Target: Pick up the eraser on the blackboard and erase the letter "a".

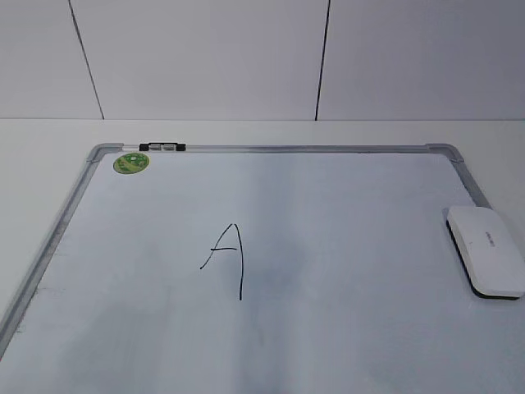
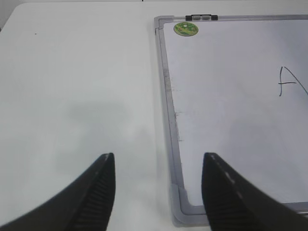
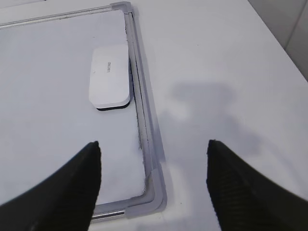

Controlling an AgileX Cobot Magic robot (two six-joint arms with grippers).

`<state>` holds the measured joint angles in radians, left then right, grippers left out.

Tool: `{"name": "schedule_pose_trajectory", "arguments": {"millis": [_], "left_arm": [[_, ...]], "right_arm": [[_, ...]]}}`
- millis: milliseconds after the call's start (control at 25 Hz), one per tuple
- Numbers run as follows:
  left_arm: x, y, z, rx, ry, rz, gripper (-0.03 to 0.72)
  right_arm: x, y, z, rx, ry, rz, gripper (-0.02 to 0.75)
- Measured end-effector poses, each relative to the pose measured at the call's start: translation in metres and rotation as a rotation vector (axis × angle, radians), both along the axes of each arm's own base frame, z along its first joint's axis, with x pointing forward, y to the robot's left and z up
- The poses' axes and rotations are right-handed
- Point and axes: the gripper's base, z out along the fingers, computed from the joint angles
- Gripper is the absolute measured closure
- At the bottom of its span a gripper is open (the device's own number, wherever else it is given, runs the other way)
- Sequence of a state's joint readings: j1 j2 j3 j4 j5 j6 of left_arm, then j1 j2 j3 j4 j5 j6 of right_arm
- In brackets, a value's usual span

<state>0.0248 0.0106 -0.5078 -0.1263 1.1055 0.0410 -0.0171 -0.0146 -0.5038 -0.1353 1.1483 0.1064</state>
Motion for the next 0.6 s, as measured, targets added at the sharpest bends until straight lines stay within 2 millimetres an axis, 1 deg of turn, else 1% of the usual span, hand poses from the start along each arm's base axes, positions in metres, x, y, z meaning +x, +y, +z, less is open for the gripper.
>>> {"name": "schedule_pose_trajectory", "arguments": {"millis": [600], "left_arm": [[0.0000,-0.0002,0.0000,-0.002,0.000,0.001,0.263]], "right_arm": [[0.0000,0.0000,0.0000,0.000,0.000,-0.002,0.211]]}}
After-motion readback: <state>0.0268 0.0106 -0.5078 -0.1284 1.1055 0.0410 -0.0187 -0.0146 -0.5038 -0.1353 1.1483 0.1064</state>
